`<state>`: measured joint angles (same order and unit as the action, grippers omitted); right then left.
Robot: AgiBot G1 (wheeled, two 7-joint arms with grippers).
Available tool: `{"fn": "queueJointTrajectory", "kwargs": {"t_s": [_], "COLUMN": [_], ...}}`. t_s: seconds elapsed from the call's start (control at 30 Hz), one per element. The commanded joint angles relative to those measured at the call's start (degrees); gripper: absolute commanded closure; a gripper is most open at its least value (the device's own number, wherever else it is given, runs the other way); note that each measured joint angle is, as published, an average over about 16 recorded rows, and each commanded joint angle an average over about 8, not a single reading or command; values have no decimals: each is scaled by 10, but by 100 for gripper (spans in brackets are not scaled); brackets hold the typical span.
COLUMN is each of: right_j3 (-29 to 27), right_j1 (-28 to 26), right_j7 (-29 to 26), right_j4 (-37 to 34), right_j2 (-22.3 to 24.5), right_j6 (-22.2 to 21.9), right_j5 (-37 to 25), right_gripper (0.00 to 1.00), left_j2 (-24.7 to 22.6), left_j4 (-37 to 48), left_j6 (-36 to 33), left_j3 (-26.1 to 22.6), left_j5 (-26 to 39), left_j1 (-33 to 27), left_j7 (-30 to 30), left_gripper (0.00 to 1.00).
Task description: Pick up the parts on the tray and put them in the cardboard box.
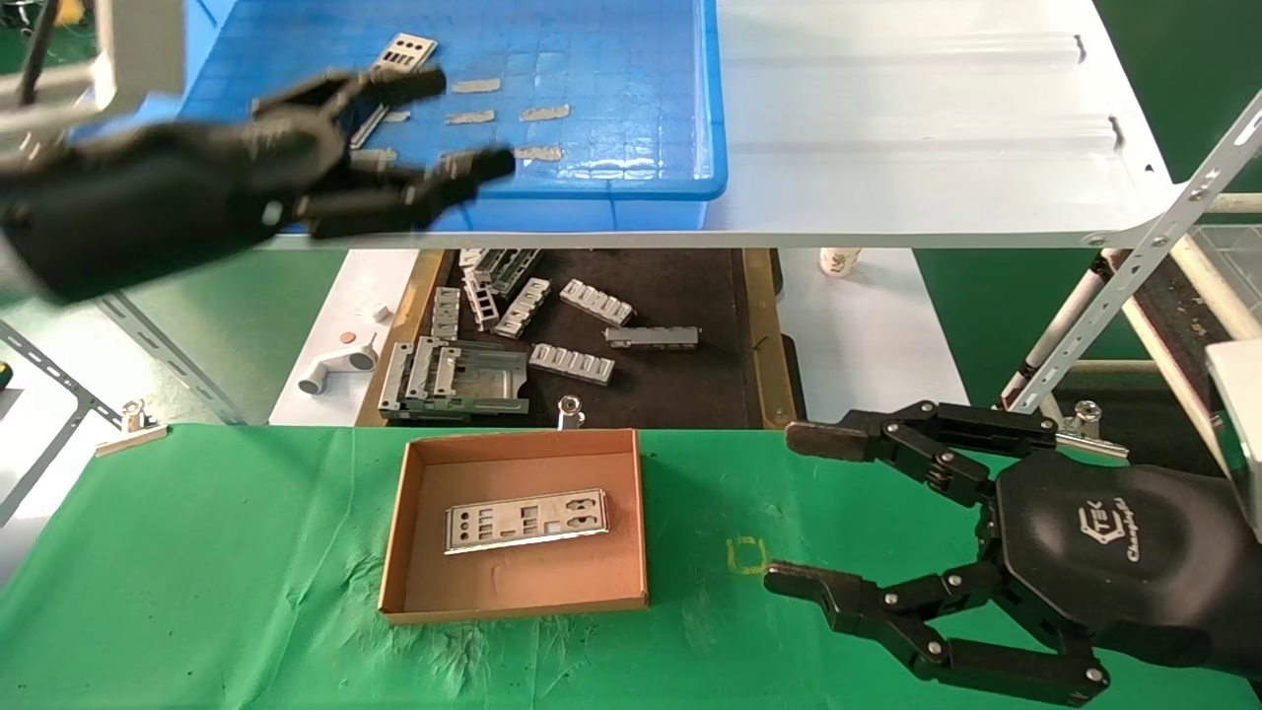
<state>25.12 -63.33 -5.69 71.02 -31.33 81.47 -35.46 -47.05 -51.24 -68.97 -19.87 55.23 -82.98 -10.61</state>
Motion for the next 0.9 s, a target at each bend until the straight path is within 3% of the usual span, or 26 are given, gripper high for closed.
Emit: {"fn": "queueJointTrajectory", "kwargs": {"t_s": [0.03,0.53,0.9], "right_j3": [0,0,0], "right_j1": [0,0,0], "right_j7": [0,0,0], "right_j4": [0,0,0], "right_j2": [0,0,0], "right_j6": [0,0,0], "right_j5": [0,0,0], "right_gripper": [100,100,100], "left_j2": [-16,-118,-157], "left_j4": [38,331,456], "left_j6": [15,102,159], "left_j3": [-10,-60,-86], "left_j5": [24,140,186], "left_j1": [-34,-219,-285], "left_j7": [3,94,118], "left_gripper": [0,0,0]}}
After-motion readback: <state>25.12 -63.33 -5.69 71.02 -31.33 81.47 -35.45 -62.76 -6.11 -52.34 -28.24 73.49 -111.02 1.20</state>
